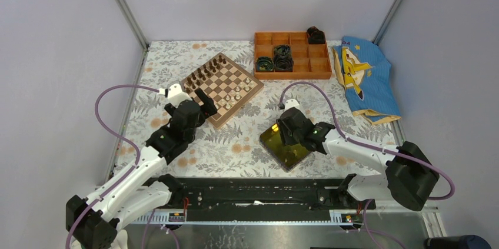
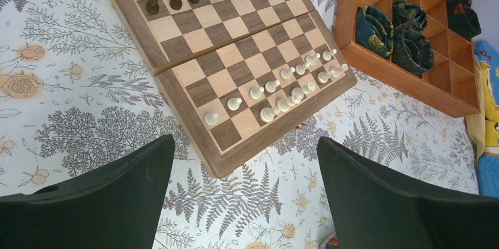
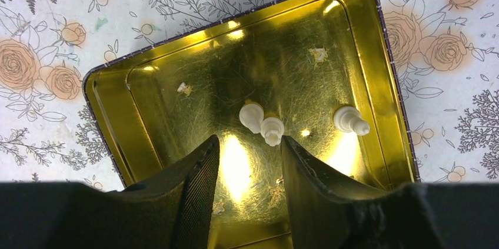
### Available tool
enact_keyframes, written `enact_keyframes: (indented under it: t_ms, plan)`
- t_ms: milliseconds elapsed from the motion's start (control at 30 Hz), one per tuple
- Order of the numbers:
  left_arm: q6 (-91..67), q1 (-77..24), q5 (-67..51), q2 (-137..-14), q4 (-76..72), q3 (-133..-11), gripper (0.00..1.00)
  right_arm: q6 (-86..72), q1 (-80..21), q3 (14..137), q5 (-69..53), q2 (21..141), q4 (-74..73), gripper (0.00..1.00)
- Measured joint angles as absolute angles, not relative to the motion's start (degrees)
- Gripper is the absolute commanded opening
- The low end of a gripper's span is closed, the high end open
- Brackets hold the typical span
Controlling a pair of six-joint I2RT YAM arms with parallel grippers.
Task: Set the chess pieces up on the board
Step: Pick up the chess piece from the storage box.
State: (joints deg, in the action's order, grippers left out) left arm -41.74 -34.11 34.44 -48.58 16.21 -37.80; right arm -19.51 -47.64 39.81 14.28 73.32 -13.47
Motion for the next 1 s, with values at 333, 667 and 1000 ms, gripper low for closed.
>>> enact_keyframes:
  t_ms: [333,667,1000]
  plan:
    - [-41.76,-34.11,33.8,-48.58,16.21,-37.8,0.99,-19.42,-47.64,39.42,14.26,74.3,-12.49,0.48]
    - [-41.76,-34.11,33.71,-48.58,16.21,-37.78,0.99,-18.85,-47.64,39.42,14.22,76.4,-11.22,0.38]
    - [-41.76,-34.11,33.69,-48.58,16.21,-37.78,0.99,-18.2,-47.64,39.42,14.31,77.28,-10.63,0.28]
